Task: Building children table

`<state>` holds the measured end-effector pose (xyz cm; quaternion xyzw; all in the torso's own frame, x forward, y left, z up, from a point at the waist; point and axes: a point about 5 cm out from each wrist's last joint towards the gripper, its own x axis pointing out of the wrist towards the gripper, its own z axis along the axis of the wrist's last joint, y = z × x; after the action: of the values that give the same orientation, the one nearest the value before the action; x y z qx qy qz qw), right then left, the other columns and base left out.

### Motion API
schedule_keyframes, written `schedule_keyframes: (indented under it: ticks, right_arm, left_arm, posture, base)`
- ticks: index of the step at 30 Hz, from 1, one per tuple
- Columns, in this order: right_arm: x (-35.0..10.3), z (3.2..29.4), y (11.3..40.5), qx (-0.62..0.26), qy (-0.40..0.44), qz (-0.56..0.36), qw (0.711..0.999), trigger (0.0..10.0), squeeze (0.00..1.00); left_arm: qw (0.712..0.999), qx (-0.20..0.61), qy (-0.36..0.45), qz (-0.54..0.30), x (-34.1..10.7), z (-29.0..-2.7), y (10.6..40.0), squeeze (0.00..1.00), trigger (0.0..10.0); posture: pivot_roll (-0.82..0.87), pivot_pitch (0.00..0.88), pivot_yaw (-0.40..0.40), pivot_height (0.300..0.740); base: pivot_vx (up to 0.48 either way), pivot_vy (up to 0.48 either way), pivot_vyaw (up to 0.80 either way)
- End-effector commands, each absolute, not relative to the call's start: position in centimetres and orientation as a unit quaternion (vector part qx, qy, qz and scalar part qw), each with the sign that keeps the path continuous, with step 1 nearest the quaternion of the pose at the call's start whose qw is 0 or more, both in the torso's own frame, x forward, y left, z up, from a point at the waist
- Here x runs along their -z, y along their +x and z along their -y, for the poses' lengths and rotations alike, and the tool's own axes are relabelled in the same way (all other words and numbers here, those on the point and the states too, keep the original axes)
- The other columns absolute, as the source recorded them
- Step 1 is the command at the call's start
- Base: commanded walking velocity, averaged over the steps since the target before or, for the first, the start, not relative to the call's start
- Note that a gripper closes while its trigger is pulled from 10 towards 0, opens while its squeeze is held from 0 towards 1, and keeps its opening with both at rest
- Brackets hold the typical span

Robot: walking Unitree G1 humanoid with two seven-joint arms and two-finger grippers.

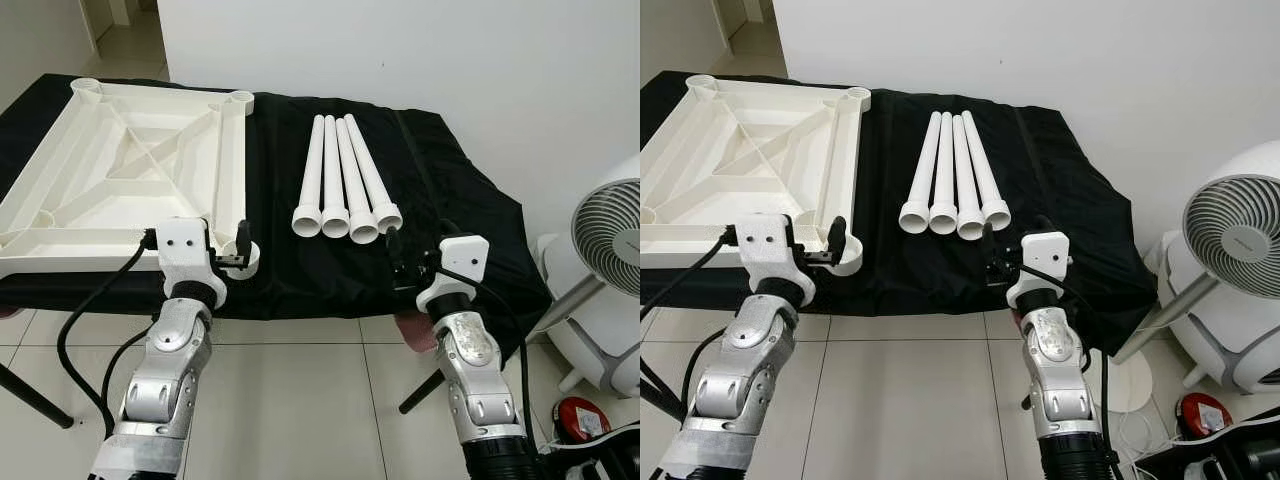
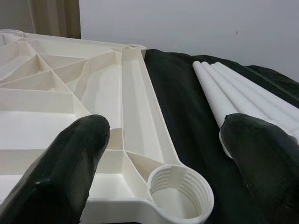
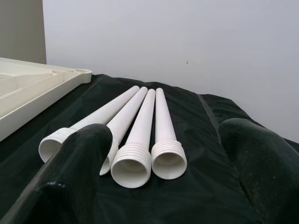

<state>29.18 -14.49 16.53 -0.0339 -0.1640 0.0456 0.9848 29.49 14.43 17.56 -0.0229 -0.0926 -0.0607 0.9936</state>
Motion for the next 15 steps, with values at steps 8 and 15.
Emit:
schedule_keyframes:
  ticks: [8, 15]
  right_arm:
    - [-16.39, 14.80, 29.54, -0.043, -0.042, 0.165, 0.984, 10.0, 0.00]
    - [-16.28, 14.63, 29.55, -0.044, -0.041, 0.164, 0.985, 10.0, 0.00]
  left_arm:
    - [0.995, 0.044, -0.018, 0.091, -17.61, -14.53, 29.66, 0.00, 10.0]
    - [0.994, 0.047, -0.019, 0.093, -17.68, -14.55, 29.74, 0.00, 10.0]
  posture:
    - [0.05, 0.000, -0.120, 0.740]
    - [0.05, 0.000, -0.117, 0.740]
  base:
    - [0.000, 0.000, 0.00]
    - [0.000, 0.000, 0.00]
